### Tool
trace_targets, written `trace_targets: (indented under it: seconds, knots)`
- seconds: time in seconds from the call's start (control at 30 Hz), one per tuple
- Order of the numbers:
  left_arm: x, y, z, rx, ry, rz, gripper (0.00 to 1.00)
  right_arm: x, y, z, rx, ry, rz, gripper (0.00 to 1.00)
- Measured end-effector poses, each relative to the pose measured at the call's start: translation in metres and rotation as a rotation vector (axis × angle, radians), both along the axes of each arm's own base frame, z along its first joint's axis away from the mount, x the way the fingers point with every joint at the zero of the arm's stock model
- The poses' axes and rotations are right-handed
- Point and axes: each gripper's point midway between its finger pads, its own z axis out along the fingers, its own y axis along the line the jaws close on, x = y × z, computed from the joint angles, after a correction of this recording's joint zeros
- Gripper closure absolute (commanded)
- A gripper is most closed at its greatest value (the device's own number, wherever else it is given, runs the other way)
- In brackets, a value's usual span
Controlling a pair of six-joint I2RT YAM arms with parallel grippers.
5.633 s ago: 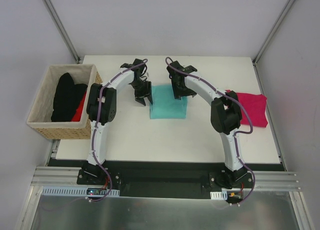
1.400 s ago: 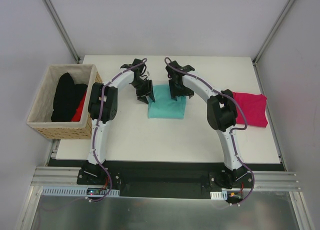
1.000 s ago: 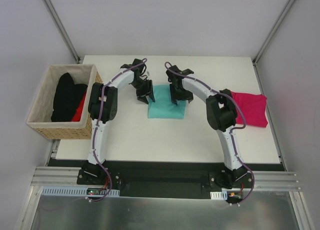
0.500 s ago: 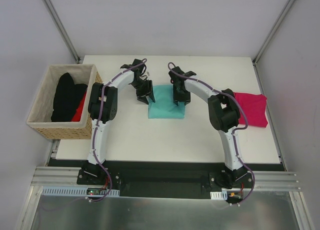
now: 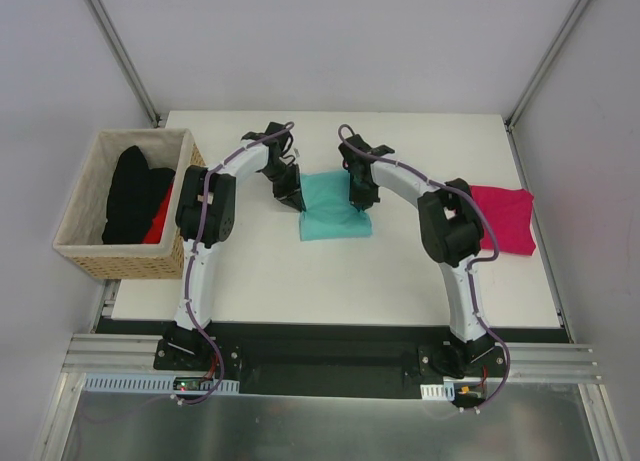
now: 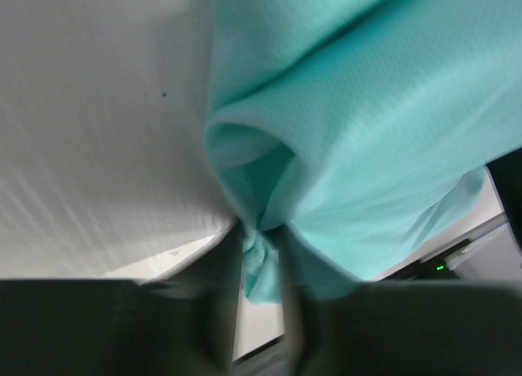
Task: Fold and stack the t-shirts
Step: Smooth out wrinkles on the folded tshirt
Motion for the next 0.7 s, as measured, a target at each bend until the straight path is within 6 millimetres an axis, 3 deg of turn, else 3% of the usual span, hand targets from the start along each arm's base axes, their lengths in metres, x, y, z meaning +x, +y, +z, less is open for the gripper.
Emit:
trace_targets:
  seconds: [0.4, 0.7]
  knots:
    - [-0.003, -0.005, 0.001, -0.003, 0.004, -0.008, 1.0, -0.003, -0.004, 0.001, 0.0, -0.017, -0.009, 0.99]
    - [0.011, -0.037, 0.032, -0.04, -0.099, -0.061, 1.0, -0.007, -0.029, 0.012, -0.095, -0.039, -0.016, 0.99]
